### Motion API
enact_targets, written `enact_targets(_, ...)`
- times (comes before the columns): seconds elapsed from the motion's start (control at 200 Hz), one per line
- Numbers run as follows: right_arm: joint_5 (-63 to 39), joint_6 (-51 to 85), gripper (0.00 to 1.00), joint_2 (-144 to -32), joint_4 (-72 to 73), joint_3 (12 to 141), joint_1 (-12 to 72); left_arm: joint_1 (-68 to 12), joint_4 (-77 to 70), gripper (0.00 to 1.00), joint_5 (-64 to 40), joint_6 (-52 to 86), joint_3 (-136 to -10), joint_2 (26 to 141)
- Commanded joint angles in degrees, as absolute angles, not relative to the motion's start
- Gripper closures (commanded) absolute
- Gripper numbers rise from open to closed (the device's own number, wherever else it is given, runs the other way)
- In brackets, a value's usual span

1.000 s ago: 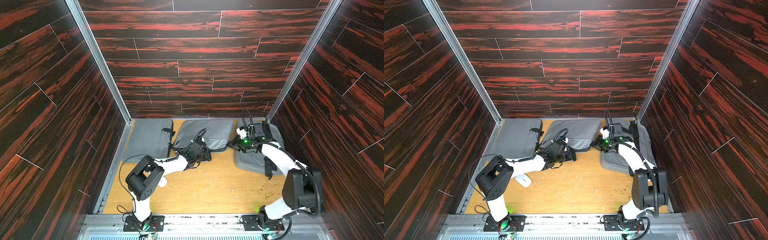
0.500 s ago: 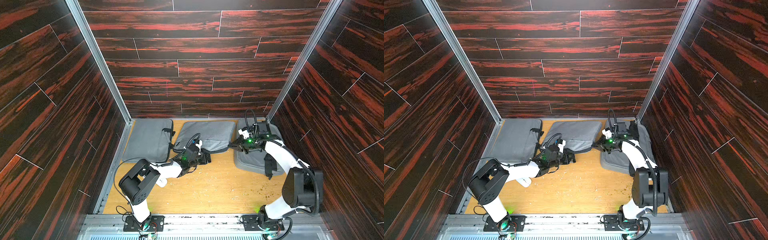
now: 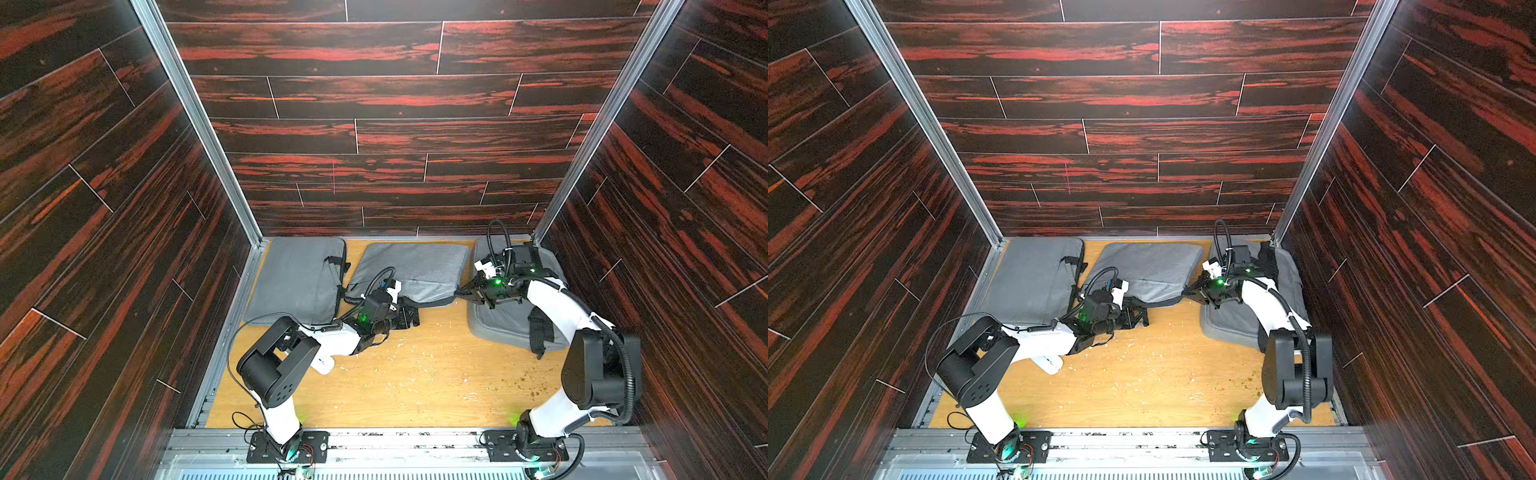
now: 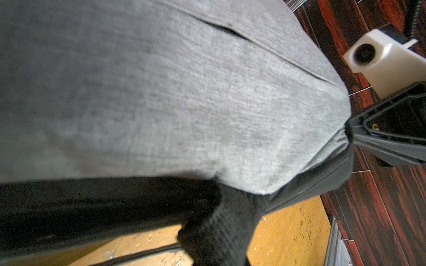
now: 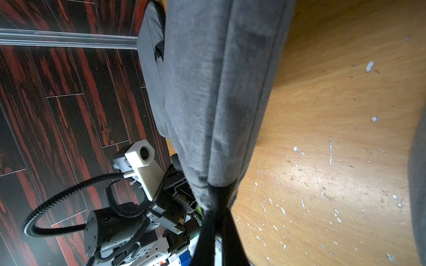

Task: Put the mouse into the laptop bag
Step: Zip the zipper on the zippered laptop bag.

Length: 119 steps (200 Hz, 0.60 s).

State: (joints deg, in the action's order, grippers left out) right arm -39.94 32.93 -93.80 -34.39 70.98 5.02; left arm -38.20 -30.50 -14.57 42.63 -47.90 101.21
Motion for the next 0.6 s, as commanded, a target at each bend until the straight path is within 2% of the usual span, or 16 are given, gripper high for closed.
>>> enact_targets(0.0,-33.1,32.3,1.0,-95.4,-28.1,77.0,-0.5,-33.2,-17.3,1.0,-7.8,43.7,-42.7,101.4)
enact_targets(0.235,-32.9,32.2,1.0,-100.3,-29.5,82.4,-1.7,-33.4,-18.6,0.97,-9.1,45.0,-39.8,100.7)
enact_targets(0.381,-32.8,32.3,1.0,-102.0,-29.8,84.2,-1.8,-33.4,-20.5,0.87,-10.9,45.4,-39.3,100.7)
enact_targets(0.486,-32.9,32.3,1.0,-102.3,-29.7,84.1,-1.8,-33.4,-21.4,0.85,-11.9,45.7,-39.5,100.7)
enact_targets(0.561,-32.8,32.1,1.0,-102.5,-29.9,84.0,-1.8,-33.5,-21.7,0.85,-12.6,45.7,-40.0,100.7)
enact_targets(0.591,-32.8,32.0,1.0,-102.5,-30.0,84.0,-1.8,-33.5,-21.9,0.93,-12.8,45.7,-40.2,100.7)
